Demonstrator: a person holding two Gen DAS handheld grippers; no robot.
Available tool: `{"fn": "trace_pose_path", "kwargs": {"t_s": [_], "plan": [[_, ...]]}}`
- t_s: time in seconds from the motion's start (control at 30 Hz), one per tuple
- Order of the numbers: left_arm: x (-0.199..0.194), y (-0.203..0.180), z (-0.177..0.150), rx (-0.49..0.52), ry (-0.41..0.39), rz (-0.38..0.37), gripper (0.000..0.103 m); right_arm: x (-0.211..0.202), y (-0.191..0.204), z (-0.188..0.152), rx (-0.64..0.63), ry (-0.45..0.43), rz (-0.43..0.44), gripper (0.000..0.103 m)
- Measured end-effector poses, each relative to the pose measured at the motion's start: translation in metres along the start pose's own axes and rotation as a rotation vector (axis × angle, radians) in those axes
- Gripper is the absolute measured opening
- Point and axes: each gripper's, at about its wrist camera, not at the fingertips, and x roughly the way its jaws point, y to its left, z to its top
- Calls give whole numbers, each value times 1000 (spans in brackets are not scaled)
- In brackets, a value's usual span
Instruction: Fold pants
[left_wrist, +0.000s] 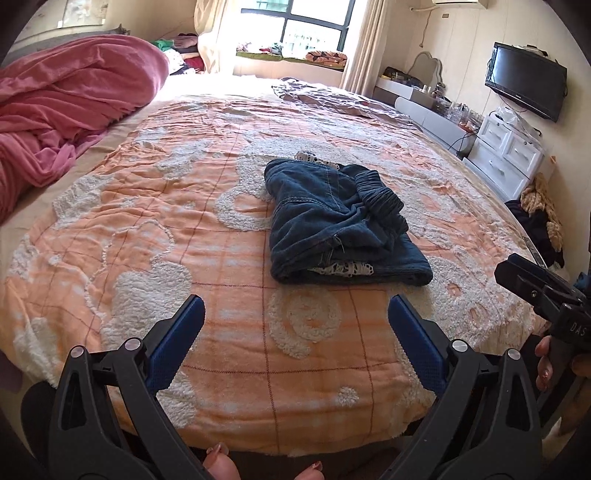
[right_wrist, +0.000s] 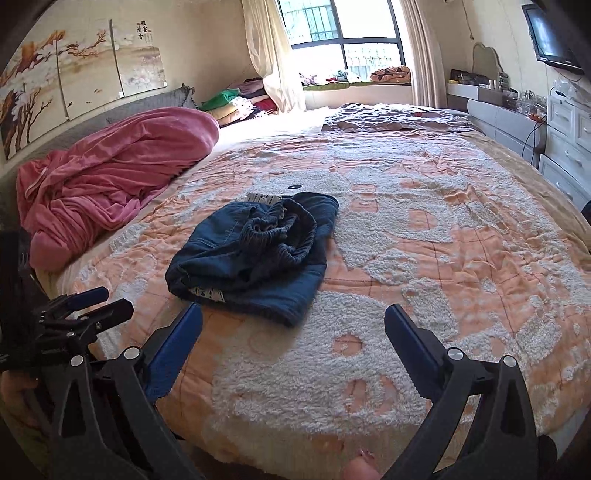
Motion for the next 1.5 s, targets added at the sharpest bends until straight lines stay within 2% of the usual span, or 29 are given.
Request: {"fn": "trace_pose_path", "kwargs": {"t_s": [0.4,1.5], "plan": [[11,2,-21,9,44,11,94,4,-10,-31,30,25,-36,98],[15,-5,-27,26,67,29,94,9,-10,-33,50,55,-37,98]]}}
